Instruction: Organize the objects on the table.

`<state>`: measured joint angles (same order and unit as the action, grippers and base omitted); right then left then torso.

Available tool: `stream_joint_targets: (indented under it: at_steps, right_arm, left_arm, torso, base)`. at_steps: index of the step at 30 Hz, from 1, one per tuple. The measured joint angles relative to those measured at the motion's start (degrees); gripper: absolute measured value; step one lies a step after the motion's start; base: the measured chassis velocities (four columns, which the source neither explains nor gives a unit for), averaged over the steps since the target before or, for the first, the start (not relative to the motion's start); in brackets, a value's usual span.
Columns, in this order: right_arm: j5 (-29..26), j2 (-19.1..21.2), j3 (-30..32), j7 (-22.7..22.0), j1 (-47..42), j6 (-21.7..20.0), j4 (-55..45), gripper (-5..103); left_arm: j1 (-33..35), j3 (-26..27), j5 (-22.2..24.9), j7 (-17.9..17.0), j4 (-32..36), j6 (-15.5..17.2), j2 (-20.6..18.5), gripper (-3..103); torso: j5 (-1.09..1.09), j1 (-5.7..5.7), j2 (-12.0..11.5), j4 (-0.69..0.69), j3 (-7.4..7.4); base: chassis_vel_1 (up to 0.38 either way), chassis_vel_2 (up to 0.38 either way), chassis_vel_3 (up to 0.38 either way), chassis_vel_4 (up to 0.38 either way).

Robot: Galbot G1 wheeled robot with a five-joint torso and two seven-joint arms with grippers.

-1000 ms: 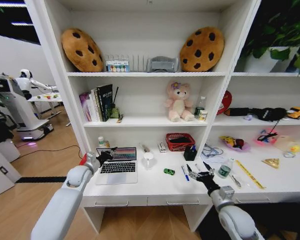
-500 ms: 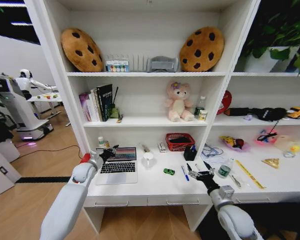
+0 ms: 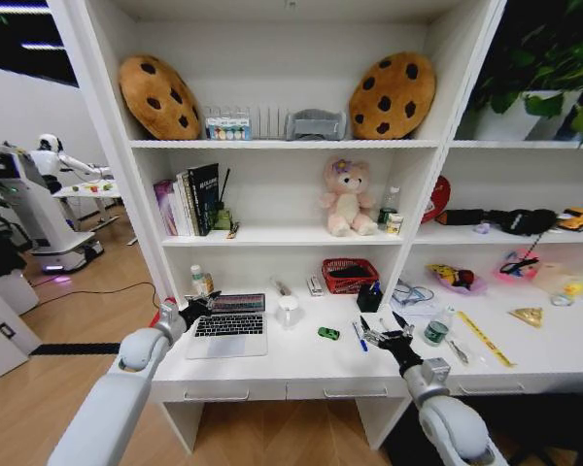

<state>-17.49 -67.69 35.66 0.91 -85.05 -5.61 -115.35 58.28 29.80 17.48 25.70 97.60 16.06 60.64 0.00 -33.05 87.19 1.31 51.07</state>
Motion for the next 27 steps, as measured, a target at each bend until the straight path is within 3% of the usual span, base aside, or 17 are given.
stream_joint_targets:
  at_steps: [6,17,27]
  right_arm:
    - [0.57,-0.41,-0.73,-0.01,0.23,0.08,0.73,100]
    - [-0.5,0.57,1.02,0.04,0.28,0.86,1.42,100]
    - [-0.72,0.65,1.04,1.26,0.64,1.05,2.61,100]
  left_arm:
    - [-0.28,0.62,1.05,-1.12,0.41,-0.17,0.03,0]
    - [-6.47,-4.42,0.46,-3.33,-3.75,1.91,2.76,0]
    - [-3.83,-2.92,-1.5,-0.34,-2.66,2.41,0.51,0]
  torso:
    - [0.01,0.0,0.0,0.0,0.0]
    - [0.01,0.0,0.0,0.02,0.0]
    - [0.0,0.0,0.0,0.0,0.0]
  base:
    - [0.0,0.0,0.0,0.0]
    - [0.0,0.0,0.0,0.0]
    - [0.0,0.0,0.0,0.0]
